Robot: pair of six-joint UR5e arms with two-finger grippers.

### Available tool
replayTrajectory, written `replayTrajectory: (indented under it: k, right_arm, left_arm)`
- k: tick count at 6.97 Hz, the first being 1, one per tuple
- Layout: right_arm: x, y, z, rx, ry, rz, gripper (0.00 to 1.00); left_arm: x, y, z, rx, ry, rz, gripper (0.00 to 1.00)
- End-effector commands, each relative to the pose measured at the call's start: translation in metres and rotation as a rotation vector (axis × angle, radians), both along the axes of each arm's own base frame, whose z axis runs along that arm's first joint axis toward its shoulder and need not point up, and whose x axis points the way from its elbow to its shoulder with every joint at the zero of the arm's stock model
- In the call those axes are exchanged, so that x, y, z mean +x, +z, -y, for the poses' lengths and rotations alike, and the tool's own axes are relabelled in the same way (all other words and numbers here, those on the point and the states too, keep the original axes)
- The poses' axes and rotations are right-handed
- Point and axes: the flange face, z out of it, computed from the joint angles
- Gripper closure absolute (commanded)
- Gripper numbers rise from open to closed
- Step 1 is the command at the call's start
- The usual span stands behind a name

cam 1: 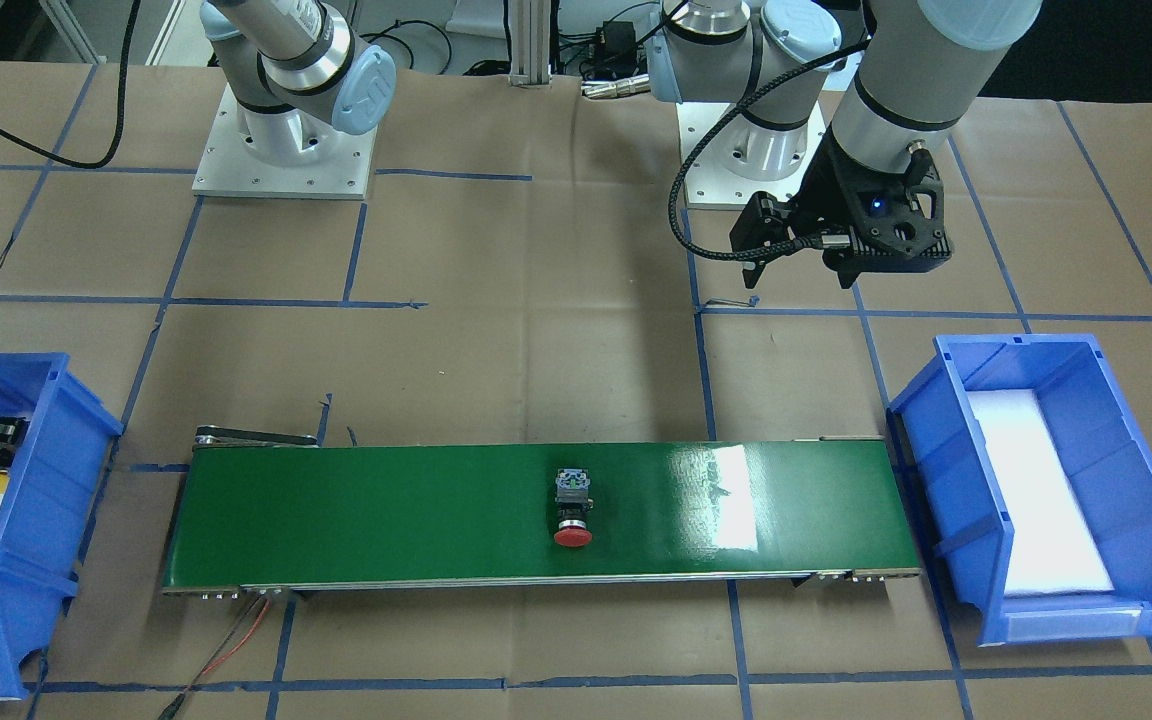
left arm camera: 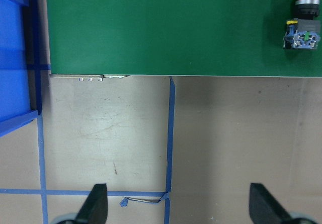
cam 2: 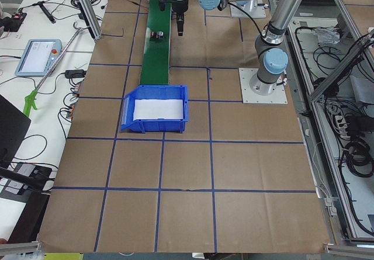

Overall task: Transport two buttons from left to right
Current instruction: 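Carry the yellow button with the right gripper into the empty bin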

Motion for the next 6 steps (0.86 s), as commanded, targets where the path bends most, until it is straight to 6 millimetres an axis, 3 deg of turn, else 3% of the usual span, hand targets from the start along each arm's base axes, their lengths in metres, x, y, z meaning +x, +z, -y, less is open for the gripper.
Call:
replayTrajectory:
  k: [1, 2, 3, 4, 5, 6]
  right_arm:
    - [-0.001, 0.003, 0.001, -0.006, 0.000, -0.003, 0.28]
    - [-0.002, 0.009, 0.003, -0.013, 0.000, -0.008, 0.26]
    - [-0.008, 0.035, 0.016, -0.052, 0.001, -0.032, 0.16]
    - [-0.014, 0.071, 0.030, -0.111, 0.001, -0.070, 0.09]
    - [-0.005, 0.106, 0.037, -0.186, 0.015, -0.068, 0.01]
    - [0.011, 0.141, 0.037, -0.246, 0.036, -0.077, 0.00]
  left_arm:
    - [0.000, 0.000, 0.000, 0.002, 0.000, 0.000, 0.00]
    - [0.000, 0.000, 0.000, 0.000, 0.000, 0.000, 0.00]
    - [0.000, 0.000, 0.000, 0.000, 0.000, 0.000, 0.00]
    - [0.000, 0.000, 0.000, 0.000, 0.000, 0.001, 0.00]
    - [0.000, 0.000, 0.000, -0.001, 0.000, 0.000, 0.00]
    - [0.000, 0.001, 0.000, -0.001, 0.000, 0.000, 0.00]
